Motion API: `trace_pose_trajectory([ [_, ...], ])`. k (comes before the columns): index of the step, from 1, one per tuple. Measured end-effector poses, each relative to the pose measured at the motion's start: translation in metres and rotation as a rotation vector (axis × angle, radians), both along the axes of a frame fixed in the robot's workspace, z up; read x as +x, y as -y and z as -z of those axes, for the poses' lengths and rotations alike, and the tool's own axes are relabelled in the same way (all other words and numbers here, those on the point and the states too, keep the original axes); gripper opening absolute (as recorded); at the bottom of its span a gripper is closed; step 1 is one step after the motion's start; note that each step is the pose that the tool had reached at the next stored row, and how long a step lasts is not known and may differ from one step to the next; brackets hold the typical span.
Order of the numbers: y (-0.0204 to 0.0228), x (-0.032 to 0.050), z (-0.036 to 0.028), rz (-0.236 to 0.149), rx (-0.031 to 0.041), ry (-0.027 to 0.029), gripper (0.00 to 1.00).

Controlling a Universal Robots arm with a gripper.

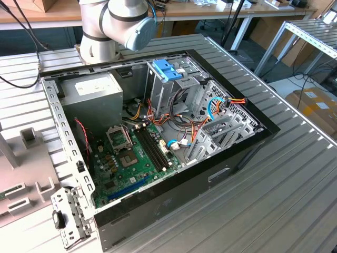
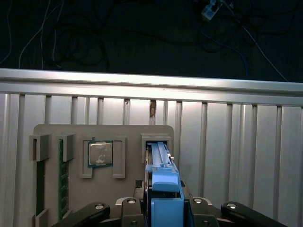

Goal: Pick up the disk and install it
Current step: 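Pick up the disk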

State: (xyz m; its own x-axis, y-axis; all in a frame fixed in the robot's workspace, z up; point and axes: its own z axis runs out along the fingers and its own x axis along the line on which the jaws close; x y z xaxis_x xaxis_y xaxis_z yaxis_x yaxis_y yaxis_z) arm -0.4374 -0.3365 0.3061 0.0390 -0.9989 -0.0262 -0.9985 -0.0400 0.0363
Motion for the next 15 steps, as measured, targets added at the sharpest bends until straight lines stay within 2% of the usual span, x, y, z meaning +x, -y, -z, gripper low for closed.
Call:
trace_pose_trajectory([
  [3,0.0000,0.0000,-0.0180,0.000,0.0001,0.0001,0.37],
  [15,0.0000,0.0000,-0.0275,0.000,0.0003,0.0001,0.37],
])
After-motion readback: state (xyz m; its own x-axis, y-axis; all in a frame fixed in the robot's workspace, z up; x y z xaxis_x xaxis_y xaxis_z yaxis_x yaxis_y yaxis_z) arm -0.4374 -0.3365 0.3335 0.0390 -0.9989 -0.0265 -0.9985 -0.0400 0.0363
